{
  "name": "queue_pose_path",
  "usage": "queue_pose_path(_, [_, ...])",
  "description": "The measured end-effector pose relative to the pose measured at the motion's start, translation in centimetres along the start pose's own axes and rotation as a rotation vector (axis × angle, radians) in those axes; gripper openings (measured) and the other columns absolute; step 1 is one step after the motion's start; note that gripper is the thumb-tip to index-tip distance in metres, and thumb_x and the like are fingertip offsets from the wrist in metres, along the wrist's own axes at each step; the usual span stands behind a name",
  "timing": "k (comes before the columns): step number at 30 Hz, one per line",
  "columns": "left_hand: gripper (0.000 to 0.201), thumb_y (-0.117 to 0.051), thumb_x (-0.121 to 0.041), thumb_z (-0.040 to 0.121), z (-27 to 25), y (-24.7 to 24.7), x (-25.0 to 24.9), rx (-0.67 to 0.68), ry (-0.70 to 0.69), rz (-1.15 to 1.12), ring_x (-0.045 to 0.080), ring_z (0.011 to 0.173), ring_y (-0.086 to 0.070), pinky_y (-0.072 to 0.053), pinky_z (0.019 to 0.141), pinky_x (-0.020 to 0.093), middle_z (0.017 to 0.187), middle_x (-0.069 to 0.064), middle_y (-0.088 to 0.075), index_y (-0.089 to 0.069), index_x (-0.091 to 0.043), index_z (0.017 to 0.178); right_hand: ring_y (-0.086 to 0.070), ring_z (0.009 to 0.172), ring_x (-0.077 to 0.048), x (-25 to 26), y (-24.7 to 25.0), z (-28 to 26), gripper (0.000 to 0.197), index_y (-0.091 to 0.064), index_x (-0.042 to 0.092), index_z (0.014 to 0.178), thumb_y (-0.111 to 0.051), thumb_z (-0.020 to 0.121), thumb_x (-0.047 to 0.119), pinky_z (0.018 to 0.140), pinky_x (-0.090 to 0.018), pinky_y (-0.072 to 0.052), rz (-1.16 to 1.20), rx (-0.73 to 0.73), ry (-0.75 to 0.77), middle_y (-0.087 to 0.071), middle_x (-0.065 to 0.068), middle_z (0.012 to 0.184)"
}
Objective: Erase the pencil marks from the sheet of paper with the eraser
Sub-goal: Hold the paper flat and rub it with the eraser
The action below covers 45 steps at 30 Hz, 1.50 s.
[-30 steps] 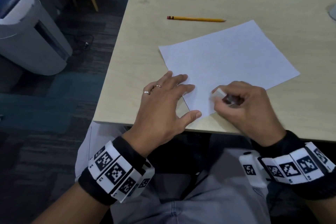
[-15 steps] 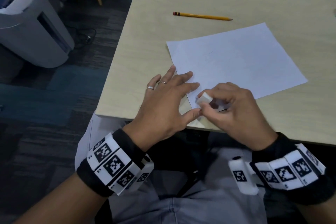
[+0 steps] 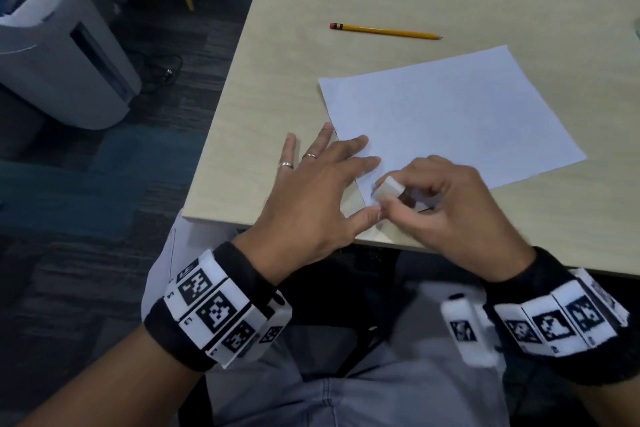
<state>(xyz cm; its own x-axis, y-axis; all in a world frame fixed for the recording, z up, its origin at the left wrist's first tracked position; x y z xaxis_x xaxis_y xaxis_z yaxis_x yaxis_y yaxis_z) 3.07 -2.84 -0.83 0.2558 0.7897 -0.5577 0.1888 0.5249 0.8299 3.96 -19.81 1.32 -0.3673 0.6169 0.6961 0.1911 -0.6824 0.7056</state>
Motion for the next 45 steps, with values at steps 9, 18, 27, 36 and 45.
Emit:
queue_pose_path(9, [0.071, -0.054, -0.078, 0.087, 0.0, 0.1, 0.7, -0.048, -0.087, 0.029, 0.010, 0.162, -0.006, 0.003, 0.130, 0.051, 0.166, -0.023, -0.033, -0.050, -0.045, 0.150, -0.059, 0.082, -0.033, -4.3, 3.0, 0.4, 0.037, -0.076, 0.019, 0.125, -0.082, 0.089, 0.018, 0.084, -0.029, -0.053, 0.512, -0.183, -0.164, -0.066, -0.028, 0.096])
queue_pose_path(18, [0.069, -0.057, -0.078, 0.086, -0.2, 0.2, 0.7, -0.080, -0.091, 0.021, 0.007, 0.161, -0.008, 0.000, 0.130, 0.049, 0.164, -0.026, -0.035, -0.053, -0.046, 0.147, -0.069, 0.082, -0.022, -3.8, 3.7, 0.2, 0.031, -0.080, 0.017, 0.119, -0.078, 0.088, 0.018, 0.083, -0.022, -0.056, 0.574, -0.198, -0.139, -0.074, -0.023, 0.095])
queue_pose_path(27, [0.076, -0.057, -0.079, 0.082, 0.0, 0.2, 0.8, -0.065, -0.061, -0.002, 0.008, 0.161, -0.010, 0.001, 0.130, 0.048, 0.164, -0.024, -0.036, -0.053, -0.043, 0.149, -0.058, 0.081, -0.015, 0.7, -0.1, -0.5, 0.026, -0.079, 0.018, 0.117, -0.084, 0.091, 0.018, 0.077, -0.030, -0.051, -0.115, -0.052, 0.180, -0.061, 0.009, 0.081])
queue_pose_path(36, [0.077, -0.064, -0.075, 0.085, 0.2, 0.2, 0.9, -0.035, -0.040, -0.009, 0.008, 0.161, -0.005, 0.006, 0.130, 0.044, 0.166, -0.023, -0.032, -0.049, -0.042, 0.153, -0.056, 0.070, -0.019, 0.3, 1.1, 0.4, 0.008, -0.075, 0.014, 0.087, -0.082, 0.090, 0.019, 0.068, -0.041, -0.050, -0.124, -0.095, 0.067, -0.059, 0.004, 0.069])
queue_pose_path(45, [0.076, -0.066, -0.073, 0.086, 0.2, 0.2, 0.8, -0.026, -0.042, -0.017, 0.011, 0.162, -0.004, 0.006, 0.130, 0.046, 0.167, -0.021, -0.031, -0.049, -0.040, 0.153, -0.051, 0.065, -0.019, -0.3, 1.0, 0.3, 0.014, -0.076, 0.011, 0.083, -0.082, 0.093, 0.018, 0.065, -0.041, -0.047, 0.027, -0.079, -0.048, -0.057, 0.000, 0.067])
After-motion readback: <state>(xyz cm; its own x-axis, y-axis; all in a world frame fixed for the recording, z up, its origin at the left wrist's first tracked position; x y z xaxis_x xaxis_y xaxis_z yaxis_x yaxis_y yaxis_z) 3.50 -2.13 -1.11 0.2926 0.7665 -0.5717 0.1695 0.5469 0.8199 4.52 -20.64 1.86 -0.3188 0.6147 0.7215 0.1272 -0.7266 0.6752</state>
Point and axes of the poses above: each hand's wrist, its own z-axis towards the middle knuckle, its own y-axis out of the back of the hand, x = y × z, the point moved 7 cm from there along z, towards the middle knuckle
